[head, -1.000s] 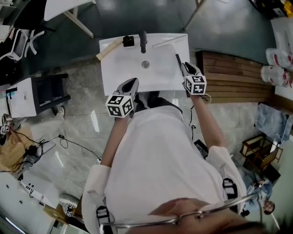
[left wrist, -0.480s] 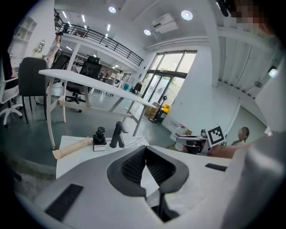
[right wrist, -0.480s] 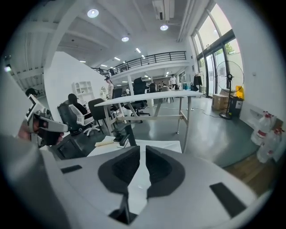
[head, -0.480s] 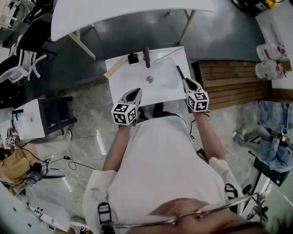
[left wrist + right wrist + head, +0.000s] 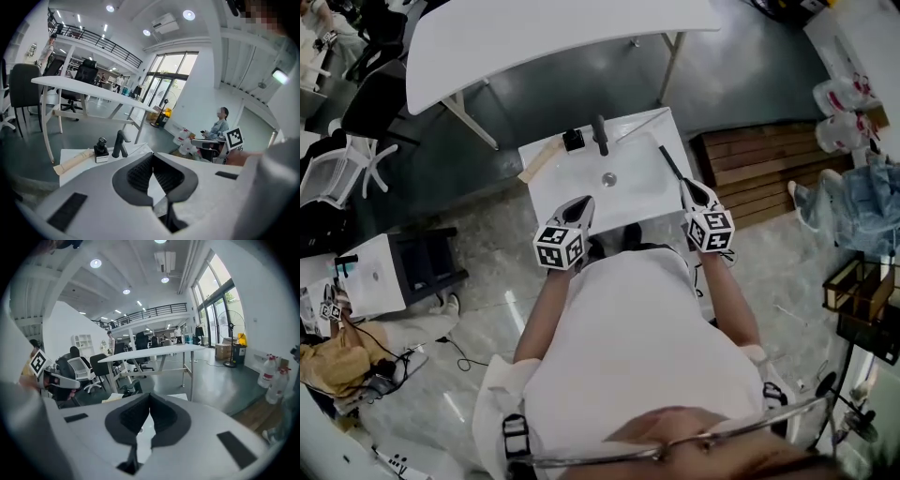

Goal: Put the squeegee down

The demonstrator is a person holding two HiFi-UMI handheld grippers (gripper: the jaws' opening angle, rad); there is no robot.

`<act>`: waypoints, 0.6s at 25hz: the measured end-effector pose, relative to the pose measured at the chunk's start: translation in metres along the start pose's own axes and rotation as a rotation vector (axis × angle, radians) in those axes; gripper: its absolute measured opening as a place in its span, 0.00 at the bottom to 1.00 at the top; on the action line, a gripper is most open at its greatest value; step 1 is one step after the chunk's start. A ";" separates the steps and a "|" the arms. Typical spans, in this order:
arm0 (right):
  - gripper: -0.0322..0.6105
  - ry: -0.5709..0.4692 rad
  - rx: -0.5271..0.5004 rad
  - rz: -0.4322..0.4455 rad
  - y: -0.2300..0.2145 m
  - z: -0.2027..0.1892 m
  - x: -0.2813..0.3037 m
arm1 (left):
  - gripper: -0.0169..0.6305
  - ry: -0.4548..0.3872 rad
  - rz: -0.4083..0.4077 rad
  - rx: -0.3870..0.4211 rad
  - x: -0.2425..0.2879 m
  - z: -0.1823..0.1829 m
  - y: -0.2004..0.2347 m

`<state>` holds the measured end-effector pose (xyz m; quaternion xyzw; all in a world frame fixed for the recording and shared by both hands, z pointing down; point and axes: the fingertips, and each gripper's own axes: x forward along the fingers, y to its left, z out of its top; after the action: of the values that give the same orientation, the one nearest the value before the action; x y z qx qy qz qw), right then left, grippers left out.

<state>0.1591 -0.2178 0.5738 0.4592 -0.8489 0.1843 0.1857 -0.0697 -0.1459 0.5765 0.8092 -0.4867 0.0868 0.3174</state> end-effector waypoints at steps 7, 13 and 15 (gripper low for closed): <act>0.06 -0.059 0.011 0.007 0.003 0.010 -0.019 | 0.03 -0.037 -0.018 0.012 -0.002 0.017 -0.006; 0.06 -0.094 -0.028 -0.001 -0.001 0.023 -0.021 | 0.03 -0.049 -0.022 0.031 0.003 0.026 -0.008; 0.06 -0.104 -0.035 0.003 0.000 0.026 -0.021 | 0.03 -0.053 -0.019 0.028 0.004 0.027 -0.007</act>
<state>0.1661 -0.2157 0.5416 0.4636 -0.8612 0.1455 0.1493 -0.0667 -0.1631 0.5542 0.8203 -0.4859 0.0690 0.2937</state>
